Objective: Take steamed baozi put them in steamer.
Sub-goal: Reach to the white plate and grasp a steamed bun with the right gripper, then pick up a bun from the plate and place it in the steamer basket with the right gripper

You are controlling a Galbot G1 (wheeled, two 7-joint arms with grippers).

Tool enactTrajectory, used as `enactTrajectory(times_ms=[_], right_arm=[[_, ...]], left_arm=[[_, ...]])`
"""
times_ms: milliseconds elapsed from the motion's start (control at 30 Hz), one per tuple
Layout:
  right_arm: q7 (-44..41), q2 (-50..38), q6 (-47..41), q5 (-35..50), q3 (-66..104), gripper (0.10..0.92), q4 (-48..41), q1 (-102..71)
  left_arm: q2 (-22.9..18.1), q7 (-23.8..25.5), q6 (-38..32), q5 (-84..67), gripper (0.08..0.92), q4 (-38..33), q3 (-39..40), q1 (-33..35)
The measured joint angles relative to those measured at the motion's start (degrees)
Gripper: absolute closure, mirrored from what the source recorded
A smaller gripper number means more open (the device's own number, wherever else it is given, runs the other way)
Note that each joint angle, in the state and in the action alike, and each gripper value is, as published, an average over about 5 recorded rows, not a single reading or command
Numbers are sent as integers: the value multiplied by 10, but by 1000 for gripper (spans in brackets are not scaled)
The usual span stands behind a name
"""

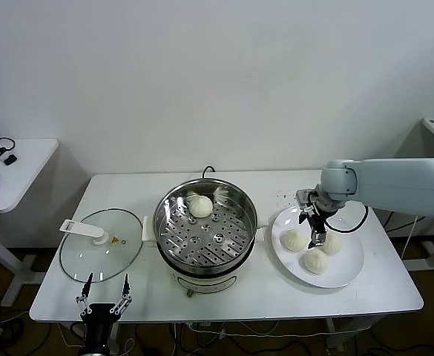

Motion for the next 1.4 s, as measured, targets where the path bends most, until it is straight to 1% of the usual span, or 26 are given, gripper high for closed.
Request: enactTrajectory(times_ms=[367, 667, 767, 867, 1200, 1300, 1400], right_arm=[[19, 7, -3, -19, 50, 203, -38, -63], [31, 7, -3, -33, 81, 203, -55, -95], [32, 6, -3, -36, 88, 214, -57, -100], [31, 5, -3, -37, 92, 274, -57, -102], [25, 1, -1, -39, 93, 561, -52, -98], [19, 0, 4, -39, 86, 609, -46, -84], [11, 2, 11, -36, 74, 617, -38, -59]], left_arm=[[-1, -2, 0, 0, 177, 2, 0, -4], [-1, -2, 0, 0, 177, 2, 0, -3], [-1, -2, -1, 0, 177, 1, 0, -3], [-1, -2, -1, 0, 177, 0, 0, -3], [-1, -2, -1, 0, 177, -5, -1, 1], [-1, -2, -1, 0, 177, -7, -2, 1], [-1, -2, 0, 0, 177, -8, -2, 2]])
